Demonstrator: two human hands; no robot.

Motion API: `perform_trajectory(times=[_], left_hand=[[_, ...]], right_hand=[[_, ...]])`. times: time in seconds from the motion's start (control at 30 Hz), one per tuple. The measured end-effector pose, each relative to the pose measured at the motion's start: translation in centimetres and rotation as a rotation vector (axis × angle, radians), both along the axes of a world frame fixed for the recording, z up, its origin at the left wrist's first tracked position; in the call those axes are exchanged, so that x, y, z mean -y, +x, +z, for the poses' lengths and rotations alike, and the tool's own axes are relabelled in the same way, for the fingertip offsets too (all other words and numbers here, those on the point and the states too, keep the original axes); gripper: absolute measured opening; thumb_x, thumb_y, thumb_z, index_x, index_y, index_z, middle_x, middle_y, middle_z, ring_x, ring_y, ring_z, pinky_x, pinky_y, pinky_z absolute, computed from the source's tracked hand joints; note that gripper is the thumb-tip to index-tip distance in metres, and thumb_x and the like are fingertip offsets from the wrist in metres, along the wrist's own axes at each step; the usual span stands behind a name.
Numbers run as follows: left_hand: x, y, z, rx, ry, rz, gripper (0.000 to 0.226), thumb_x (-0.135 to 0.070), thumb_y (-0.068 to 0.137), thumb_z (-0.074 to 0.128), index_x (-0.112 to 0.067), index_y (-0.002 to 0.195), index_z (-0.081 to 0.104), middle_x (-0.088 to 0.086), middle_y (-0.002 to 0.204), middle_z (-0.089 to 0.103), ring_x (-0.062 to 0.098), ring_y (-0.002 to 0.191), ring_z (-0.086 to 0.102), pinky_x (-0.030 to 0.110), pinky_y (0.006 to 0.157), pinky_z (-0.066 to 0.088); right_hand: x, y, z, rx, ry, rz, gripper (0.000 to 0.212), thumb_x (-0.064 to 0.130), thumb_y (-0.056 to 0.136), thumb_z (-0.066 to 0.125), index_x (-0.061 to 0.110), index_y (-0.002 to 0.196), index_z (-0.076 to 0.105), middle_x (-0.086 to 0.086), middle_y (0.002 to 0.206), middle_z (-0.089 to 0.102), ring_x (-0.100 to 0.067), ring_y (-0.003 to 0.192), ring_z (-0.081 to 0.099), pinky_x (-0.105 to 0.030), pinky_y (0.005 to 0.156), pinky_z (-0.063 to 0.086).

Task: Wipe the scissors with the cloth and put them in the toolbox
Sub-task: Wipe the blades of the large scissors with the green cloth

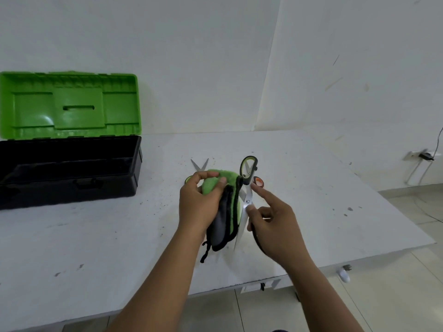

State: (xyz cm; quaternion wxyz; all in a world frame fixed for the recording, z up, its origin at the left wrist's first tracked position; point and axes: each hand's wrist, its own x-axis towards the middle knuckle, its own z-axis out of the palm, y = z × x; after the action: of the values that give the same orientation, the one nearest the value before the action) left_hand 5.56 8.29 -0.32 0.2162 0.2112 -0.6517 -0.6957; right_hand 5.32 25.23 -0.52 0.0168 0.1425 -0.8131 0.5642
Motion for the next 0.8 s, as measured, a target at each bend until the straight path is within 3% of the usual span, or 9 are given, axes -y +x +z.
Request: perform_trajectory(times=[0.27, 0.37, 0.43, 0.53, 0.67, 0.8], left_hand=[[-0.5, -0.6, 0.2, 0.0, 0.081, 0.115, 0.012, -0.031, 0.09, 0.083, -0.032, 0.099, 0.074, -0.005, 0.097, 0.078, 0.015, 0.089, 0.077, 0.036, 0.079, 0.066], [-1.4, 0.1, 0.4, 0.005, 0.149, 0.03, 0.022, -0.032, 0.092, 0.082, -0.029, 0.11, 0.069, -0.006, 0.09, 0.078, 0.009, 0.074, 0.077, 0.027, 0.065, 0.063], [-1.7, 0.2, 0.5, 0.001, 0.197, 0.027, 0.035, -0.031, 0.091, 0.083, -0.029, 0.117, 0.059, -0.005, 0.088, 0.077, 0.011, 0.072, 0.077, 0.026, 0.06, 0.06], [-1.7, -0.4, 0.7, 0.008, 0.23, 0.074, 0.048, -0.026, 0.089, 0.085, -0.029, 0.121, 0.049, 0.0, 0.096, 0.073, 0.017, 0.081, 0.076, 0.03, 0.065, 0.06], [-1.7, -1.2, 0.7, 0.018, 0.279, 0.135, 0.049, -0.02, 0.087, 0.085, -0.028, 0.118, 0.048, 0.006, 0.105, 0.071, 0.023, 0.088, 0.076, 0.035, 0.071, 0.063], [-0.4, -1.9, 0.7, 0.008, 0.322, 0.18, 0.048, -0.019, 0.086, 0.085, -0.03, 0.114, 0.048, 0.009, 0.111, 0.069, 0.026, 0.093, 0.075, 0.045, 0.085, 0.065]], right_hand=[[0.5, 0.6, -0.2, -0.057, -0.045, 0.002, 0.046, 0.022, 0.103, 0.062, 0.044, 0.143, 0.057, -0.007, 0.061, 0.068, -0.006, 0.045, 0.052, -0.015, 0.053, 0.043], [1.0, 0.3, -0.7, -0.038, -0.05, 0.008, 0.045, 0.024, 0.104, 0.062, 0.044, 0.145, 0.057, -0.014, 0.063, 0.066, -0.022, 0.051, 0.057, -0.028, 0.056, 0.049], [1.2, 0.2, -0.8, -0.02, -0.045, 0.017, 0.045, 0.024, 0.105, 0.061, 0.043, 0.146, 0.056, -0.01, 0.06, 0.063, -0.029, 0.057, 0.06, -0.028, 0.057, 0.048], [1.3, 0.5, -0.9, -0.012, -0.019, 0.04, 0.046, 0.022, 0.105, 0.06, 0.041, 0.147, 0.055, -0.003, 0.057, 0.064, -0.022, 0.064, 0.073, -0.02, 0.06, 0.052], [1.2, 0.7, -0.9, -0.033, 0.001, 0.031, 0.047, 0.026, 0.105, 0.06, 0.044, 0.147, 0.053, -0.01, 0.063, 0.066, -0.03, 0.066, 0.069, -0.036, 0.065, 0.056], [0.9, 1.8, -1.0, -0.065, 0.036, 0.061, 0.047, 0.026, 0.105, 0.061, 0.045, 0.146, 0.052, -0.001, 0.061, 0.067, -0.009, 0.052, 0.058, -0.015, 0.058, 0.045]])
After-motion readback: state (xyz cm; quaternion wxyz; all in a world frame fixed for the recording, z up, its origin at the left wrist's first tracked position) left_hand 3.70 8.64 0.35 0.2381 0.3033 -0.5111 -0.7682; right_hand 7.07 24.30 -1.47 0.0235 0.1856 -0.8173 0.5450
